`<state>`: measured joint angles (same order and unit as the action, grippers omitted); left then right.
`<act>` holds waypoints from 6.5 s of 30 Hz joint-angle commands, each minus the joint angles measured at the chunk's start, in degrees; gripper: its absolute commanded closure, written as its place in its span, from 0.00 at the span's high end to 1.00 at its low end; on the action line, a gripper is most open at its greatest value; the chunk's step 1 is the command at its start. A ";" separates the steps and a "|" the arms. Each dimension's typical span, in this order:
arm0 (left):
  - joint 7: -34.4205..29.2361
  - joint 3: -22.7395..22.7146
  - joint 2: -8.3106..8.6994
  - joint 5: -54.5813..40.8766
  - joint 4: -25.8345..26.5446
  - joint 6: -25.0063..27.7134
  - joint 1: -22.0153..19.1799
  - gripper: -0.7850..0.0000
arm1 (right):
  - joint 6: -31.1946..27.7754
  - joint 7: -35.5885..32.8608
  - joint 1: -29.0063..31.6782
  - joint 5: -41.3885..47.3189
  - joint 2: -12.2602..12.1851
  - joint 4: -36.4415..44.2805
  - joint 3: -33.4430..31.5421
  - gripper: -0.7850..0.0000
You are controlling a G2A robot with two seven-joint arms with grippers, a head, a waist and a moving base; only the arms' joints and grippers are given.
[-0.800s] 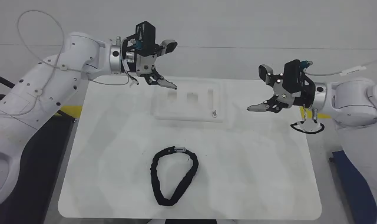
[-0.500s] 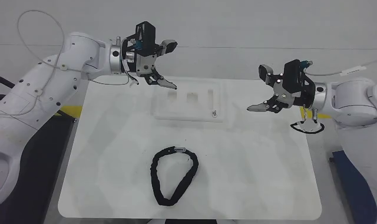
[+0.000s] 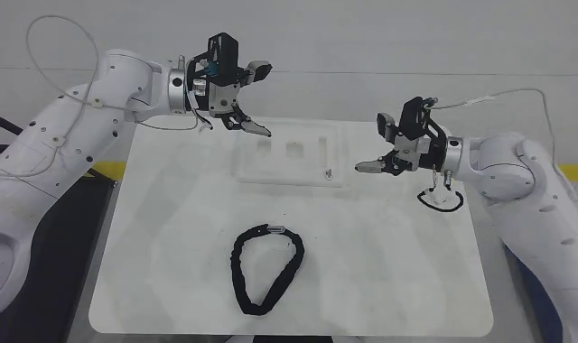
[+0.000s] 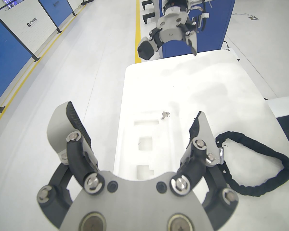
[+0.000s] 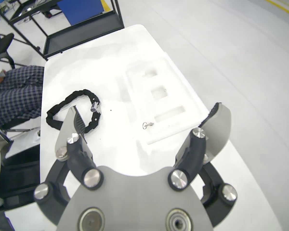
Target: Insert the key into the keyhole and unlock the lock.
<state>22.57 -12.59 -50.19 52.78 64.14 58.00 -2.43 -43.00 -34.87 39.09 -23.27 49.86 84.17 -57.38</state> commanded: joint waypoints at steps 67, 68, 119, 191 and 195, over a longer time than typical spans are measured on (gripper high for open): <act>0.00 0.00 0.00 0.00 0.00 0.00 0.00 1.00 | 54.97 -21.24 -11.63 -2.53 14.10 -5.73 23.14 0.56; 0.00 0.00 0.00 0.00 0.00 0.00 0.00 1.00 | 55.07 -21.32 -11.66 -2.65 14.24 -5.86 23.14 0.53; 0.00 0.00 0.00 0.00 0.00 0.00 0.00 1.00 | 57.74 -26.53 -12.76 -6.73 19.45 -12.25 20.07 0.00; -6.07 1.42 0.18 -1.56 1.34 0.00 8.87 1.00 | 4.53 -19.94 25.09 36.18 8.20 16.51 -29.58 0.00; -7.06 2.52 0.20 -0.40 3.57 0.00 11.62 1.00 | 4.53 -19.94 25.09 36.18 8.20 16.51 -29.58 0.00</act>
<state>15.46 -10.32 -49.99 51.71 66.96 58.00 8.57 -38.47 -54.81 64.19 12.91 58.06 100.68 -86.96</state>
